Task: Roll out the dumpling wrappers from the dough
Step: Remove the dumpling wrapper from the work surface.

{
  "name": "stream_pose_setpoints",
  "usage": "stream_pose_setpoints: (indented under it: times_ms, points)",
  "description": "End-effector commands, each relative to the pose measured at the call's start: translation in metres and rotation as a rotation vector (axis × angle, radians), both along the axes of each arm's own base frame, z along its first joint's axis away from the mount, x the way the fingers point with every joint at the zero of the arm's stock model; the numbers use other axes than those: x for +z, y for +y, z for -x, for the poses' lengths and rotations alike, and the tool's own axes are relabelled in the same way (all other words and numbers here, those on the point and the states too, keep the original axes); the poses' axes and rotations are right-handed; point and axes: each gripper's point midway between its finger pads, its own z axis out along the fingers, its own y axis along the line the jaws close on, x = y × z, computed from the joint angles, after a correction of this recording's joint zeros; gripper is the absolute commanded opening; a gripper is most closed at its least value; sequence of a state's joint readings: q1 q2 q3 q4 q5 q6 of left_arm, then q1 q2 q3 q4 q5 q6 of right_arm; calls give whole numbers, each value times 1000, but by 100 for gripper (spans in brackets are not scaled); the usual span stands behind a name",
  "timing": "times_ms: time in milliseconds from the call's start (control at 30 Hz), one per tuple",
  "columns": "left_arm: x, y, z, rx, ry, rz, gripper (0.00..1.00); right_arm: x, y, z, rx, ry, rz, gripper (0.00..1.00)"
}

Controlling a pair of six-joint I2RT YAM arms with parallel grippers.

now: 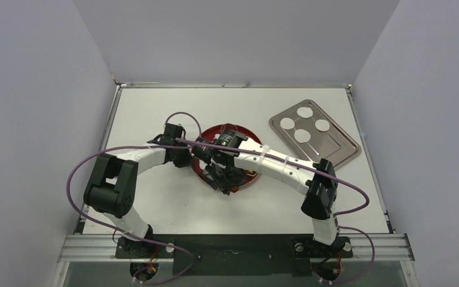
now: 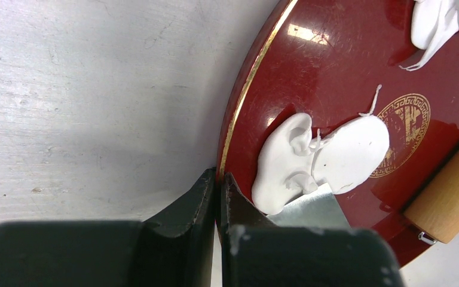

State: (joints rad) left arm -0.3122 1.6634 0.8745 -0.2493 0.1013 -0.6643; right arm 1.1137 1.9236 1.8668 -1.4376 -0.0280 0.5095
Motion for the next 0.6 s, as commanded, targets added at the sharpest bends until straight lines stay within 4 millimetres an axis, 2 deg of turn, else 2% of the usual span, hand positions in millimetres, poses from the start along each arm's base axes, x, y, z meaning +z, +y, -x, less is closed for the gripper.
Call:
stream_pose_setpoints:
  times_ms: [0,133,200,400,567]
  points:
    - [-6,-4,15,-22,41,15,0,15,44,-26,31,-115,-167,0]
    - [-5,-3,15,-19,39,11,0,28,36,-21,22,-120,-181,0]
    - [-5,-2,16,-15,38,10,0,30,25,-15,11,-117,-180,0]
    - [-7,1,16,-6,43,12,0,23,-10,3,-34,-91,-144,0]
    - [-8,1,18,-7,47,15,0,29,-20,9,-68,-90,-153,0]
